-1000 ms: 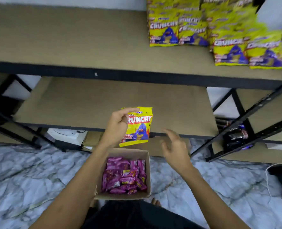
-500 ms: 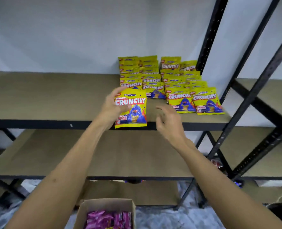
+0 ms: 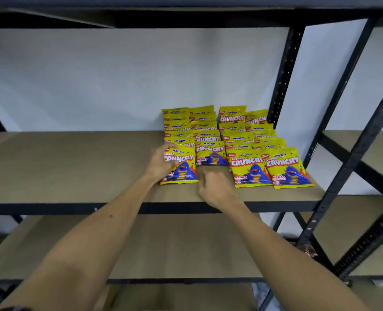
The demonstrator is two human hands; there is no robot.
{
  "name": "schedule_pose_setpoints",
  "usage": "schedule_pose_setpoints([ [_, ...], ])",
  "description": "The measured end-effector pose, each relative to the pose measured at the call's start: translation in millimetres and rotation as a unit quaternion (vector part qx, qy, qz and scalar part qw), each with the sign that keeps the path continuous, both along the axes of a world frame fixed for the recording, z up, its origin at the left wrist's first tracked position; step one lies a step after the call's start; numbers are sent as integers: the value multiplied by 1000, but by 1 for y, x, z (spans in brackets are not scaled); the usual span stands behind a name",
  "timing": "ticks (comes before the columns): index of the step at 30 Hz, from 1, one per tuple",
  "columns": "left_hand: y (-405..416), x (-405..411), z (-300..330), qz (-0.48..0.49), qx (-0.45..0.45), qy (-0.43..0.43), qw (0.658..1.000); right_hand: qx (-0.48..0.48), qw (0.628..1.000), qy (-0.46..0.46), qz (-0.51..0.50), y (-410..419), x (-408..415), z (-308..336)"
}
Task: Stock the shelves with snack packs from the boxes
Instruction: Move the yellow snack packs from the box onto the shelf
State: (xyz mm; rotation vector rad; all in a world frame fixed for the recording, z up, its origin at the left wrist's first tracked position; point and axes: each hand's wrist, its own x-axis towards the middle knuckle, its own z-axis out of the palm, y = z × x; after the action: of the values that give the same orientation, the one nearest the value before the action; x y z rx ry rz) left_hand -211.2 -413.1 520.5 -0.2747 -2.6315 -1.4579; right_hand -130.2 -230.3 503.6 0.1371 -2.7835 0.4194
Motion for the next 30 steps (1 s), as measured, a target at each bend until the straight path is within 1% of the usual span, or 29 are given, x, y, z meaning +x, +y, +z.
schedule_pose_setpoints([
  [2, -1, -12, -3, 16, -62, 17, 998, -19, 1000, -15, 1, 1, -4, 4],
  [4, 0, -19, -6, 39, -157, 39, 986, -26, 999, -20, -8, 3, -8, 7],
  [5, 1, -21, -7, 48, -184, 40, 981, -29, 999, -18, -13, 4, -11, 8],
  [10, 4, -23, -10, 56, -196, 51, 978, -24, 999, -15, -21, 7, -17, 6],
  [15, -6, -22, -7, 52, -142, 74, 986, -32, 998, -26, -36, 5, -23, 12],
  [17, -11, -18, -7, 38, -144, 77, 986, -33, 997, -8, -70, 5, -24, 11],
  [19, -14, -10, -4, 38, -167, 83, 982, -14, 993, 40, -113, 4, -20, 9],
  [21, -18, 2, 1, 55, -197, 118, 972, -19, 984, 107, -140, 1, -12, 8],
  [22, -20, 11, 3, 69, -214, 154, 962, -30, 979, 147, -140, -1, -8, 6],
  [25, -34, 42, -4, 82, -272, 289, 914, -60, 951, 281, -114, -11, 7, -5],
  [26, -39, 53, -10, 78, -291, 322, 897, -73, 945, 303, -101, -14, 13, -11],
  [28, -50, 73, -26, 54, -322, 353, 877, -93, 950, 289, -68, -19, 26, -28],
  [30, -64, 88, -51, 32, -328, 339, 881, -121, 962, 241, -29, -22, 43, -55],
])
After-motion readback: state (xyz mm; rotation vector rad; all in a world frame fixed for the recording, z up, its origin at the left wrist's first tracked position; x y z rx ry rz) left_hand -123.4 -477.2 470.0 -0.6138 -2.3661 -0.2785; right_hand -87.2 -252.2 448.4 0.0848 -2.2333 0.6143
